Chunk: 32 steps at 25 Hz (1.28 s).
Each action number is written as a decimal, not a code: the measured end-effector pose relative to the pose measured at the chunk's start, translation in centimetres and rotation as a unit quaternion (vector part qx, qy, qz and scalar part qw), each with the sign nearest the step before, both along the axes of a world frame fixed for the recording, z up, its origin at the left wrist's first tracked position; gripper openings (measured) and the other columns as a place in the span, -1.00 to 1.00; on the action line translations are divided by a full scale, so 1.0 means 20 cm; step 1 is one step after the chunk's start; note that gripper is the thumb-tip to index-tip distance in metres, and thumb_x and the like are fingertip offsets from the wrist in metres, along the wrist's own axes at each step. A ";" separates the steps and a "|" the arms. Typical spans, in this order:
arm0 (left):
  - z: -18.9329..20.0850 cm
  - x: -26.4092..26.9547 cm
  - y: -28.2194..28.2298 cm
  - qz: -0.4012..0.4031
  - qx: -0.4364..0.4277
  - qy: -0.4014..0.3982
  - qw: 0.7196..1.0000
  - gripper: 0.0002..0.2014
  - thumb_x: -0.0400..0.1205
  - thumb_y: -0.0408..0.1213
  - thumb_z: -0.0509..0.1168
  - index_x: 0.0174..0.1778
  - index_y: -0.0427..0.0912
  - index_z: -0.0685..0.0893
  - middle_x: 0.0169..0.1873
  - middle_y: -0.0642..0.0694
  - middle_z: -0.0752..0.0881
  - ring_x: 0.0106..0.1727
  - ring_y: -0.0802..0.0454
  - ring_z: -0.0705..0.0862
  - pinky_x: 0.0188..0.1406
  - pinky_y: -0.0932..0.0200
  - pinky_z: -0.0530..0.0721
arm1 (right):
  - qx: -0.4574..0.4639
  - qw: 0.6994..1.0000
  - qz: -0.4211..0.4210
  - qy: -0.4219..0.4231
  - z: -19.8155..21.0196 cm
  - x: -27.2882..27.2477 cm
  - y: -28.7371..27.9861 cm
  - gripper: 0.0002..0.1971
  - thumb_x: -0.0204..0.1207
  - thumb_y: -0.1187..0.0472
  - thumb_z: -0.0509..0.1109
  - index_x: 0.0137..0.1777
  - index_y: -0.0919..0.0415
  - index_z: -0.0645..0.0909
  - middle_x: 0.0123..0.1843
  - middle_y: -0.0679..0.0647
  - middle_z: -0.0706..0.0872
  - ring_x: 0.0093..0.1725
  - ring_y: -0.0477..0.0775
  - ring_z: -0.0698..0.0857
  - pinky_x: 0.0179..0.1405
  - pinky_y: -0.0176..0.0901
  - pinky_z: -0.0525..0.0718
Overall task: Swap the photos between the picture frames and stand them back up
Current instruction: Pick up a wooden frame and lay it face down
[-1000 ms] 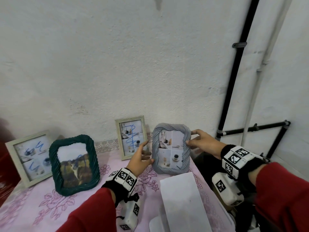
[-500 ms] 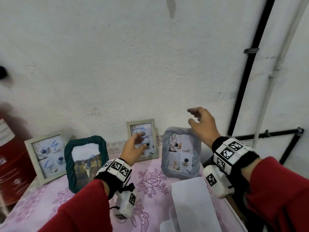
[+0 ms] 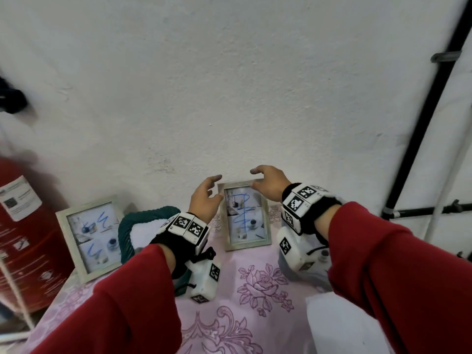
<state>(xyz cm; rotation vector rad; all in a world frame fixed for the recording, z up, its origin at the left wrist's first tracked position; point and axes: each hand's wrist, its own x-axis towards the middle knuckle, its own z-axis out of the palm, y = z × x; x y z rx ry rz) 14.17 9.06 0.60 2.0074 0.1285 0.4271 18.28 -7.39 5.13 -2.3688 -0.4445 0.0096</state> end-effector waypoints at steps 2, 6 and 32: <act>-0.02 0.02 0.00 -0.004 0.005 0.024 1.000 -0.52 0.61 -0.50 0.24 0.47 -0.19 0.44 0.43 -0.17 0.49 0.49 -0.10 0.41 0.46 0.05 0.43 | -0.097 0.995 0.013 0.003 0.00 0.05 0.02 -0.54 0.62 0.39 0.22 0.52 0.34 0.35 0.57 0.22 0.39 0.56 0.17 0.35 0.50 -0.17 0.29; -0.05 0.03 -0.02 -0.017 -0.013 0.057 0.998 -0.46 0.63 -0.47 0.23 0.54 -0.16 0.32 0.40 -0.26 0.50 0.41 -0.22 0.50 0.25 -0.10 0.56 | -0.155 0.988 0.015 -0.007 -0.03 0.11 0.03 -0.56 0.59 0.46 0.21 0.48 0.36 0.42 0.52 0.26 0.46 0.53 0.20 0.41 0.48 -0.16 0.35; 0.60 -0.77 -0.07 -0.024 -0.062 -0.137 0.988 -0.80 0.63 -0.50 0.23 0.11 -0.16 0.54 -0.19 -0.11 0.54 -0.23 -0.03 0.63 -0.43 0.19 0.75 | 0.353 0.933 0.018 0.060 0.31 -0.70 -0.28 -0.64 0.55 0.09 0.38 0.28 0.22 0.51 -0.01 0.16 0.68 -0.05 0.11 0.67 -0.02 -0.01 0.63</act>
